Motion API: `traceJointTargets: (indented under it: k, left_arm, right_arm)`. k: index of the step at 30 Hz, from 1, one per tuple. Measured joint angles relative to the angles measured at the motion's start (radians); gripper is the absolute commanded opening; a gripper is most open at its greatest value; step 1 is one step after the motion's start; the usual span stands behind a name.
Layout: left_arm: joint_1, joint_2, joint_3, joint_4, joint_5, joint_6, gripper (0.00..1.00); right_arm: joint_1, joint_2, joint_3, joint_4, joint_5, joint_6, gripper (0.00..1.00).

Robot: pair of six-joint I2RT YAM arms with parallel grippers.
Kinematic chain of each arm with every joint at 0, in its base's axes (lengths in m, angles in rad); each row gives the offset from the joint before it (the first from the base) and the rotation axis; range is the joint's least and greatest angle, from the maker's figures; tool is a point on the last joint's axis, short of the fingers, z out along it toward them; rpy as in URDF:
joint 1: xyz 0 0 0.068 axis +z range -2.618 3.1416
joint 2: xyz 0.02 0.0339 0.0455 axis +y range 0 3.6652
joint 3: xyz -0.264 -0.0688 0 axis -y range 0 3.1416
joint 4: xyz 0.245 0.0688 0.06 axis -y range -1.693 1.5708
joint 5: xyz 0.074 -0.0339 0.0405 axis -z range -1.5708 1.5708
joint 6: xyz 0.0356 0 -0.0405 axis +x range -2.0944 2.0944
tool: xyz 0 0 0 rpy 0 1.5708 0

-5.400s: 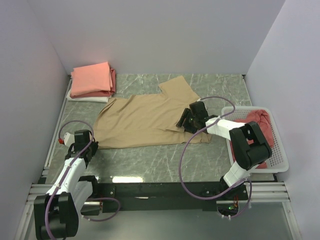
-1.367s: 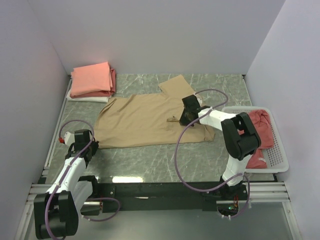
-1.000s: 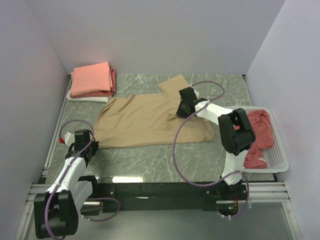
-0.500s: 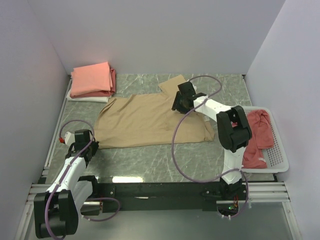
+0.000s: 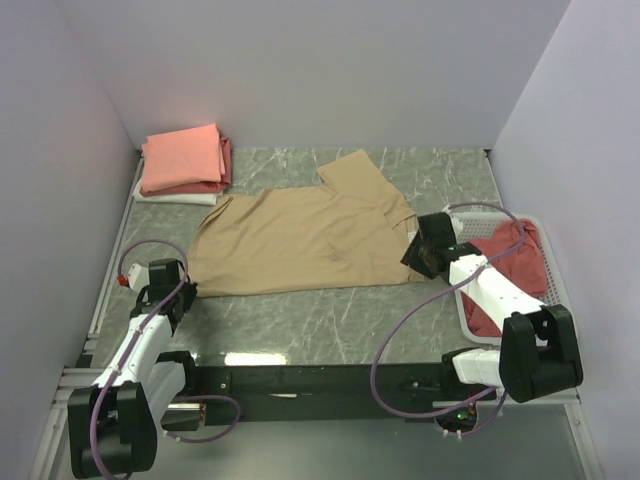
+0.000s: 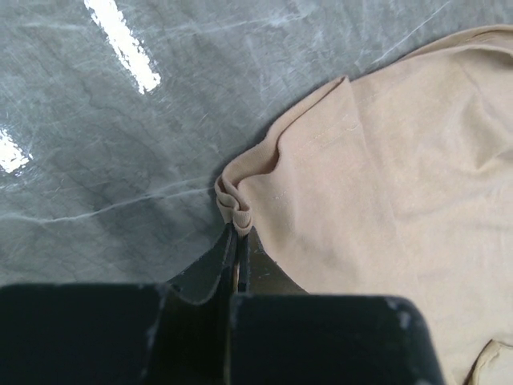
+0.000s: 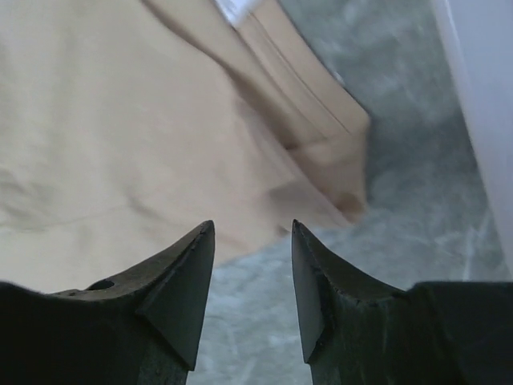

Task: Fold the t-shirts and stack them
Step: Fold the tshirt

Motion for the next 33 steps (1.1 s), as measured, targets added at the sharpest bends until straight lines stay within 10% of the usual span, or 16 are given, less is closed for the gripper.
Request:
traceJointTargets:
  k: [33]
  left_arm:
    - [0.009, 0.073, 0.077, -0.012, -0.031, -0.031, 0.0]
  right_arm:
    - [-0.035, 0.174, -0.004, -0.008, 0.076, -0.004, 0.55]
